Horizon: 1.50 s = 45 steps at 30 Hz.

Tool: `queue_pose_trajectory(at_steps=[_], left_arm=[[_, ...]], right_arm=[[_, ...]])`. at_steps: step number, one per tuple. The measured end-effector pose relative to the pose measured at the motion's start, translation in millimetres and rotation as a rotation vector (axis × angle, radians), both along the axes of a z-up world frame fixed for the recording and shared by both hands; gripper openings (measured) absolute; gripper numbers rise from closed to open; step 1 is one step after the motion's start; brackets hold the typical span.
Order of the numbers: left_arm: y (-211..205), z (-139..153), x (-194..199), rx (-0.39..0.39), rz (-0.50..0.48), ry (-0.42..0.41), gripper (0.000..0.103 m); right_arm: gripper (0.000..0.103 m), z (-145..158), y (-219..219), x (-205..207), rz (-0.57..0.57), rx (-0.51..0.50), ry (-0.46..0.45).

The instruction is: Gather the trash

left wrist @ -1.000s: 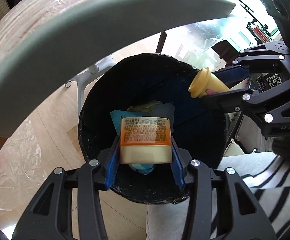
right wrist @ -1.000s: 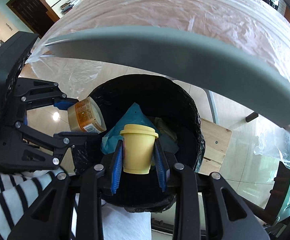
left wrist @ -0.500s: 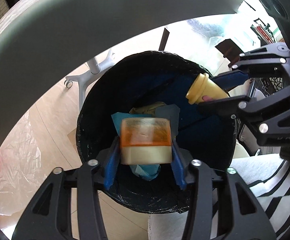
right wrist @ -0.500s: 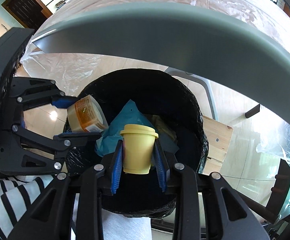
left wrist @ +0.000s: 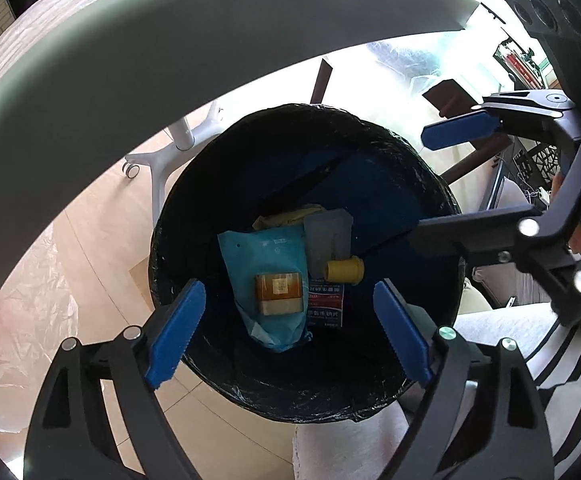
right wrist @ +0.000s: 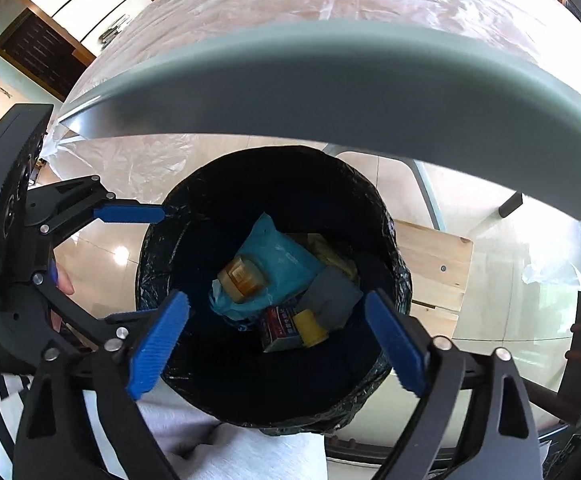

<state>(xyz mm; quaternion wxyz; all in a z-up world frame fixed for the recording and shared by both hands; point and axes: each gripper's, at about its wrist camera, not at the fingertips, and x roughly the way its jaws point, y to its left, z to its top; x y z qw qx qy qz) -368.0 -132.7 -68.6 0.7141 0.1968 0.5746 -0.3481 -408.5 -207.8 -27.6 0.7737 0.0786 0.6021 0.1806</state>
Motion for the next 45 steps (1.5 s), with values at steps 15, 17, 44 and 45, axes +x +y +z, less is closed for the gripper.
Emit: queue_pose_trajectory(at_steps=[15,17,44,45], left_arm=[[6,28,-6,-0.018,0.011,0.027,0.087],[9,42,-5,-0.034,0.026,0.014,0.087],[111,115,261,-0.168,0.767,-0.382,0.101],[113,111,274,-0.161,0.77,-0.37,0.101]], right_arm=[[0.097,23,-21,-16,-0.021,0.025,0.077],[0.098,41,-27,-20,-0.038,0.041,0.046],[0.099,92,-186,217,-0.459,-0.192,-0.318],[0.099,89,-192,227,-0.465,-0.195,-0.313]])
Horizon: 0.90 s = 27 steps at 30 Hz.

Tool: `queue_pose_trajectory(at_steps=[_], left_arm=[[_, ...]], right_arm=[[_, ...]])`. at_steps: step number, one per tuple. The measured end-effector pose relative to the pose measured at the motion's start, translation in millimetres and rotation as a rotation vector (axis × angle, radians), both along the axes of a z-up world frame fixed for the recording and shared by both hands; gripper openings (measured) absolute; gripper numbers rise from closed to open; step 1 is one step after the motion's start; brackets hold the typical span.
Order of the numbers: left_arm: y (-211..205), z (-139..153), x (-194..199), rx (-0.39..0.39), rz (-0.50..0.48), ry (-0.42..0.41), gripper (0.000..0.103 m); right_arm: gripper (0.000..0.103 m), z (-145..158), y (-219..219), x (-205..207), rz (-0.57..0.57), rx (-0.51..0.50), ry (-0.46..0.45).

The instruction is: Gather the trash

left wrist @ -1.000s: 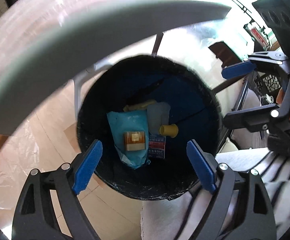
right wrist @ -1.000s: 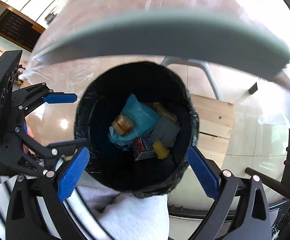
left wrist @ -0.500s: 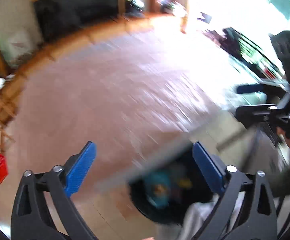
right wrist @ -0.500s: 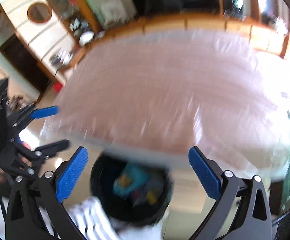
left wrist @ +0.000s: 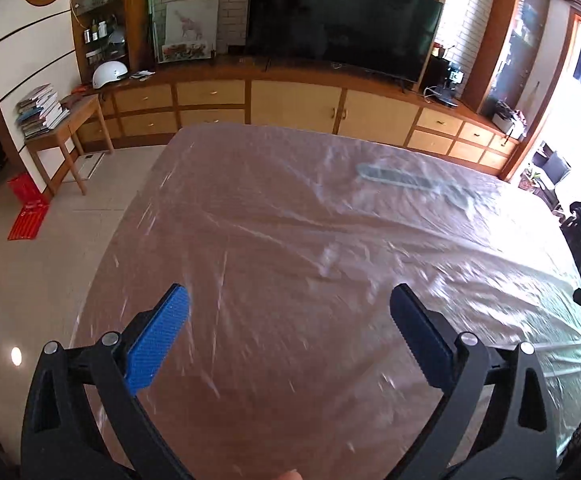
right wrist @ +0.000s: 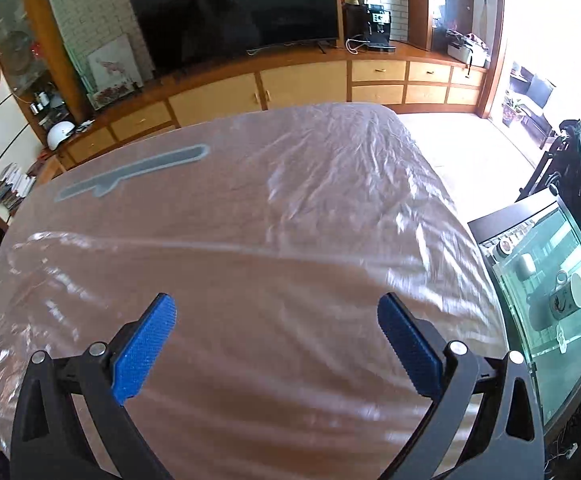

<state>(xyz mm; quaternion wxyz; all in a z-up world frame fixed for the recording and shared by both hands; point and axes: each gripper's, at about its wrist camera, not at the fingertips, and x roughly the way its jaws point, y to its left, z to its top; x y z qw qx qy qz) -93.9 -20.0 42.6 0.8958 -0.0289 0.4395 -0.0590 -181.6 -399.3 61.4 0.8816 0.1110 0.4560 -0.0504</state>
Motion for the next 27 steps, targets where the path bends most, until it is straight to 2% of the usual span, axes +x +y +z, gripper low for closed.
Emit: queue_pose_trajectory(at_steps=[7,13,27], left_arm=[[-1,-20,37,0.037,-0.003,0.053,0.101],[-3,-31,39,0.063,-0.009,0.067,0.101],[-6,-34,55,0.094,-0.018,0.053,0.101]], right_arm=[[0.099,-15,-14,18,-0.009,-0.04,0.035],[0.099,-18,-20,22,-0.034,-0.042,0.033],[0.099,-18,-5,23,-0.032,-0.099,0.012]])
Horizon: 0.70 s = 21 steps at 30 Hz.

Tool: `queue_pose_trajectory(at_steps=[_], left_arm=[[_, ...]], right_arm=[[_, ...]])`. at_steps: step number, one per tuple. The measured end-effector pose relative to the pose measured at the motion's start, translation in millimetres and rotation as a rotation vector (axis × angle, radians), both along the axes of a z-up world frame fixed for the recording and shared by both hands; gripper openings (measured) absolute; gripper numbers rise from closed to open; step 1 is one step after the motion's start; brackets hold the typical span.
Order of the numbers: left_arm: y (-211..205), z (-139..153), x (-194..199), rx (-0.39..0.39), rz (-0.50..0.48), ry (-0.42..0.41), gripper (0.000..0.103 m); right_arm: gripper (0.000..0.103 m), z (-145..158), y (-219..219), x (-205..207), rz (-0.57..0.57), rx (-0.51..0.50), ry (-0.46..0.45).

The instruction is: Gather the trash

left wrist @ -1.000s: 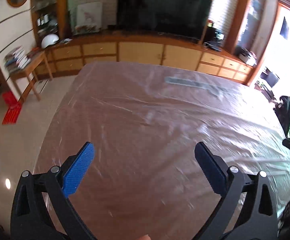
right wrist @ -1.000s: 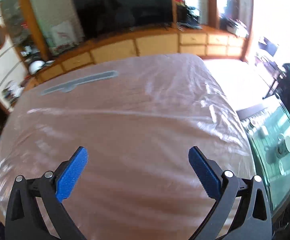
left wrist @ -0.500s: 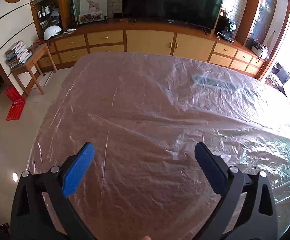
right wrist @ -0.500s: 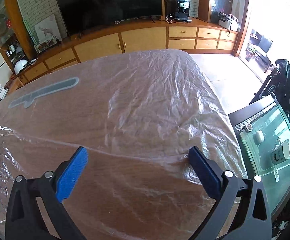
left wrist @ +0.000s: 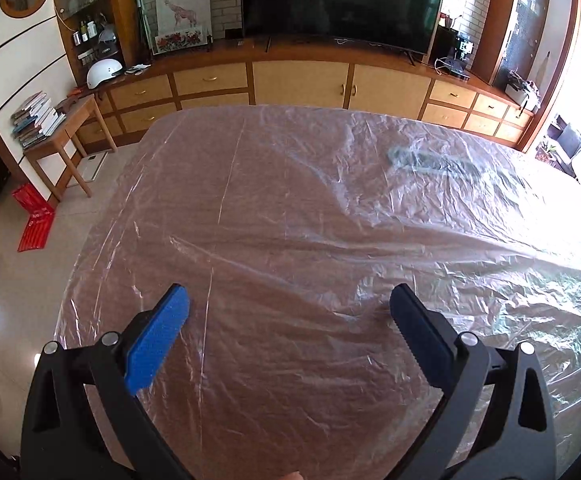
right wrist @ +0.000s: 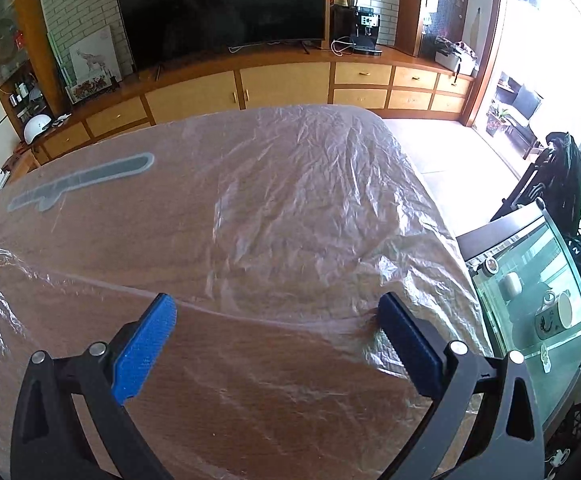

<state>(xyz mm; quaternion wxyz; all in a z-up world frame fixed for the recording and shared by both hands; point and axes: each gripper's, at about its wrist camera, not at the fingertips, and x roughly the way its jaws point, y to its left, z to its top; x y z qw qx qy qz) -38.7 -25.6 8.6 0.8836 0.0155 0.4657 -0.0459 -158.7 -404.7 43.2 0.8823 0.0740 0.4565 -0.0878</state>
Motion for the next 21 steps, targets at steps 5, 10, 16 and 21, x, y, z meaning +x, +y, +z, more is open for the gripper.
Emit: queue_pose_trajectory(at_steps=[5,10,16,21], left_arm=[[2.7,-0.7,0.1,-0.002,0.002,-0.007,0.101],[4.2,-0.5,2.2,0.012,-0.001,-0.011,0.101],[6.7,-0.9,3.4,0.01,0.011,-0.01,0.101],[7.9,-1.6,4.0,0.014,0.015,-0.007,0.102]], right_arm=[[0.099,-0.9,3.5,-1.8,-0.005,-0.009,-0.006],[0.099,-1.6,7.4,-0.5,-0.014,-0.032,0.008],[0.099,-1.0,7.8,0.6,-0.016,-0.034,0.009],[0.099,-0.9,8.0,0.7,-0.016,-0.034,0.009]])
